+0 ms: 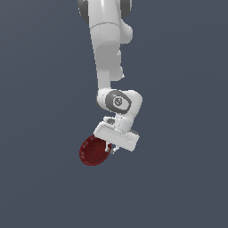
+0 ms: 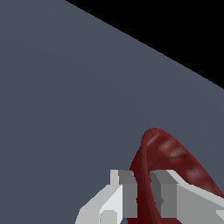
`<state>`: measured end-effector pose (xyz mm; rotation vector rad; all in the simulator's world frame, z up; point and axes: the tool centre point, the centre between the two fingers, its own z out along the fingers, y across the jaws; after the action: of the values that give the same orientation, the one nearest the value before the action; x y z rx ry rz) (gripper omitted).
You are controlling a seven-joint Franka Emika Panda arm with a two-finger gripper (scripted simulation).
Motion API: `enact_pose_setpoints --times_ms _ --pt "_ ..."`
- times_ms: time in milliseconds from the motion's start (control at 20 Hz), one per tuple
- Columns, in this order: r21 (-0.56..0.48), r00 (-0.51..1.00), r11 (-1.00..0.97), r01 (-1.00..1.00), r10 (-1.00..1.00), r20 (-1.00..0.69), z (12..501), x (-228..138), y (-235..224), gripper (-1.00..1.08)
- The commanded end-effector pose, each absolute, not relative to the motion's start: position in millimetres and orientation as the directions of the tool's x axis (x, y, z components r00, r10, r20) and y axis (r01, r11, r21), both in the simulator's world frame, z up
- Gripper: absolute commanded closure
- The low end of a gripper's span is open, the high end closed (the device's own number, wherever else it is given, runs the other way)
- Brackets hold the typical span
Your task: Pick up the object and move it to a goal position.
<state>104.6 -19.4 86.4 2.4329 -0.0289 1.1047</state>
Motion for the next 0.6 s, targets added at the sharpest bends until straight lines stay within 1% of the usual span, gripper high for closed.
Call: enact_pose_setpoints --times_ms 0,300,550 --pt "0.403 0.674 -0.891 -0.207 0.168 0.719 107.2 104.9 -20.2 1.08" --pt "0.401 0.675 -0.892 -0.208 0.166 0.719 161.8 103.1 -21.8 1.08" --pt "0.401 0.674 -0.892 -0.208 0.166 0.719 198.2 103.1 -22.3 1.08"
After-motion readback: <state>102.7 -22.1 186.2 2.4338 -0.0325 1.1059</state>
